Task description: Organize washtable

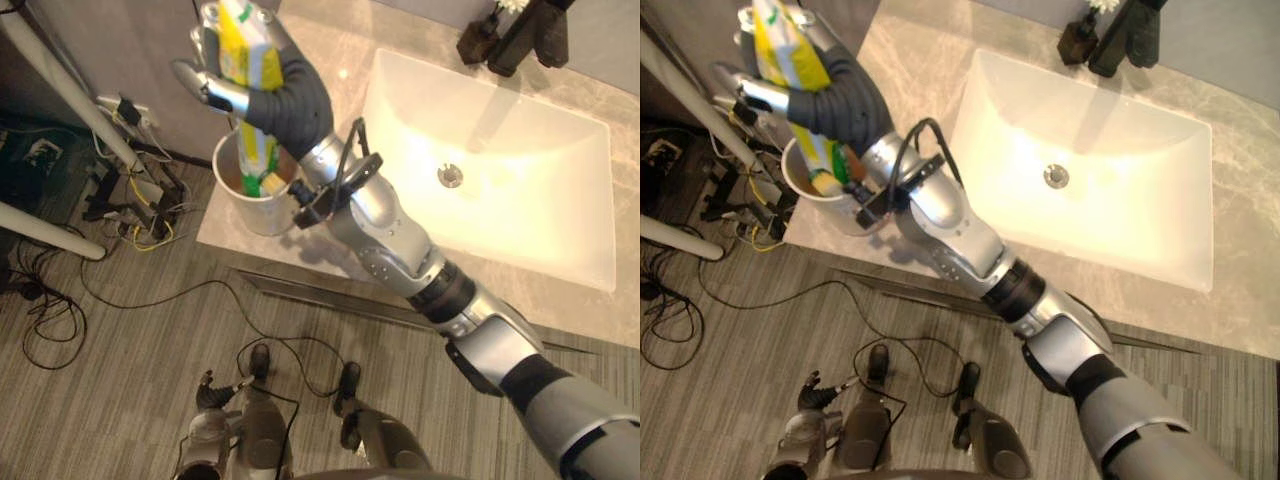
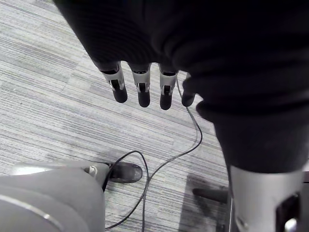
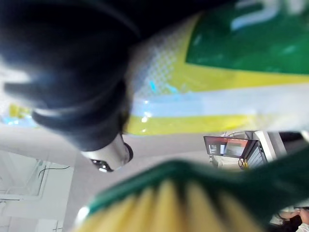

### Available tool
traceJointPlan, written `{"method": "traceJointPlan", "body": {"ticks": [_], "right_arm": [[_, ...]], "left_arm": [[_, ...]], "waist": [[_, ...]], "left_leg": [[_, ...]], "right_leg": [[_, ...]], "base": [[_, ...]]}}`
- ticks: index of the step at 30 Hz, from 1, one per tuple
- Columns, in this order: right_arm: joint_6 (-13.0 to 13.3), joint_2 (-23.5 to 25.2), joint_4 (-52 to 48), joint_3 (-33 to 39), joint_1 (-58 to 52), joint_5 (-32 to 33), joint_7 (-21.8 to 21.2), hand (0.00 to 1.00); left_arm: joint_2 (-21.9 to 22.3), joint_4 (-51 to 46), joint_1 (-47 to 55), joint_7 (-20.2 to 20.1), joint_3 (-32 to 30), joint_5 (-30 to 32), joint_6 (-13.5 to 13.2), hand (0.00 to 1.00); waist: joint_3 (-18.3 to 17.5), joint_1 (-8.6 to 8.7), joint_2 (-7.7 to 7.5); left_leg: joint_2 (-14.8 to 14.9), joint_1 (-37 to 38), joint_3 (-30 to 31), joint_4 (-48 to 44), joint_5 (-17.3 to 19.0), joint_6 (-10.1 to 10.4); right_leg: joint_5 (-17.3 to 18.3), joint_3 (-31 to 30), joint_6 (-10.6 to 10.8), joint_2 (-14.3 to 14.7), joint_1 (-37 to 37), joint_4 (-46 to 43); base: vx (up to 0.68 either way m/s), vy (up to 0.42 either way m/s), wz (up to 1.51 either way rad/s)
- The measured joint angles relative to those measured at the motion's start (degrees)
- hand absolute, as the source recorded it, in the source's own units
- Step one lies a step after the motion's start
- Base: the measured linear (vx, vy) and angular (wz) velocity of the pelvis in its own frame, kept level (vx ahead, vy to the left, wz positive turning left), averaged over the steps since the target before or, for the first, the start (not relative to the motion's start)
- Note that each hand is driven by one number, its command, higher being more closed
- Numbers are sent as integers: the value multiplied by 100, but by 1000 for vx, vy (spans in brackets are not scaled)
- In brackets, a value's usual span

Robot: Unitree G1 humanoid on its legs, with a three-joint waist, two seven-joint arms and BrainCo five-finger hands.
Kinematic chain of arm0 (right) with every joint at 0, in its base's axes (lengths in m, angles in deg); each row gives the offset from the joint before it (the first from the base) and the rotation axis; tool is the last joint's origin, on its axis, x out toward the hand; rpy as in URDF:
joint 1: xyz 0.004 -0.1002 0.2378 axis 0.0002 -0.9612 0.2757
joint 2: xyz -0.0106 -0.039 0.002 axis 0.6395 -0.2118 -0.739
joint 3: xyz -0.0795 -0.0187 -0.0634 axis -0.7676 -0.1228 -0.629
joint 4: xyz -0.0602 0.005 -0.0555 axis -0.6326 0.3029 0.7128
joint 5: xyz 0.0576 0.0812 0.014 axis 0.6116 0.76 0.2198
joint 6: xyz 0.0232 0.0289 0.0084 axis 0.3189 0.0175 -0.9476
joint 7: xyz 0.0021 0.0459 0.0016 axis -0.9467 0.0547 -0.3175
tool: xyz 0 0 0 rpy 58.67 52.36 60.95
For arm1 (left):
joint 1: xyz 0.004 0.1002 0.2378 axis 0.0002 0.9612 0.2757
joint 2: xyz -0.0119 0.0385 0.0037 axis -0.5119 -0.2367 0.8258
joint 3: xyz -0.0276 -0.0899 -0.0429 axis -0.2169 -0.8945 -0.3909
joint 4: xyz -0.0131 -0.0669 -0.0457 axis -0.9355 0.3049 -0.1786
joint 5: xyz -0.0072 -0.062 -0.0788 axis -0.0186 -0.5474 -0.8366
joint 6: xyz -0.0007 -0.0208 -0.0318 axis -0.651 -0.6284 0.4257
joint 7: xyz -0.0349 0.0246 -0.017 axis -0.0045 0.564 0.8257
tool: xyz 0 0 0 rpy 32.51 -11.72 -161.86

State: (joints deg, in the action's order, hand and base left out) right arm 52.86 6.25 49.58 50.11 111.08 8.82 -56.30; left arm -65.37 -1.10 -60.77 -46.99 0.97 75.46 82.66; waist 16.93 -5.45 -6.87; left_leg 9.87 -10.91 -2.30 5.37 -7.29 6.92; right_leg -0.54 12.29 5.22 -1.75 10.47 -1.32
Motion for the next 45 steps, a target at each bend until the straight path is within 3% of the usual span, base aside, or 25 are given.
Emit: {"method": "traceJointPlan", "body": {"ticks": [8, 9, 29, 45], "right_arm": [[0, -5, 0, 0, 0, -51, 9, 100], [0, -3, 0, 0, 0, -52, 11, 0], [114, 12, -2, 2, 1, -113, 16, 0], [199, -49, -255, 65, 0, -329, 140, 0]], "left_arm": [[1, 4, -4, 4, -1, -1, 0, 0], [0, 1, -4, 6, -1, -1, -2, 0], [1, 3, -4, 14, -1, -2, -2, 0], [-32, 1, -5, 18, 0, 1, -1, 0]], "waist": [[2, 1, -10], [2, 1, -11], [1, 10, -19], [14, 38, -122]], "left_leg": [[-2, -28, -31, 0, -1, -1], [0, -27, -31, 0, -1, -1], [0, -27, -35, 0, -1, -2], [0, 19, -114, 0, -1, -1]], "right_leg": [[0, -33, 0, 10, 79, -57], [0, -35, 0, 12, 79, -57], [0, -41, 0, 12, 79, -57], [0, -118, 0, 8, 79, -69]], "base": [[0, 0, -2], [0, 0, 0], [0, 0, 0], [0, 0, -2]]}}
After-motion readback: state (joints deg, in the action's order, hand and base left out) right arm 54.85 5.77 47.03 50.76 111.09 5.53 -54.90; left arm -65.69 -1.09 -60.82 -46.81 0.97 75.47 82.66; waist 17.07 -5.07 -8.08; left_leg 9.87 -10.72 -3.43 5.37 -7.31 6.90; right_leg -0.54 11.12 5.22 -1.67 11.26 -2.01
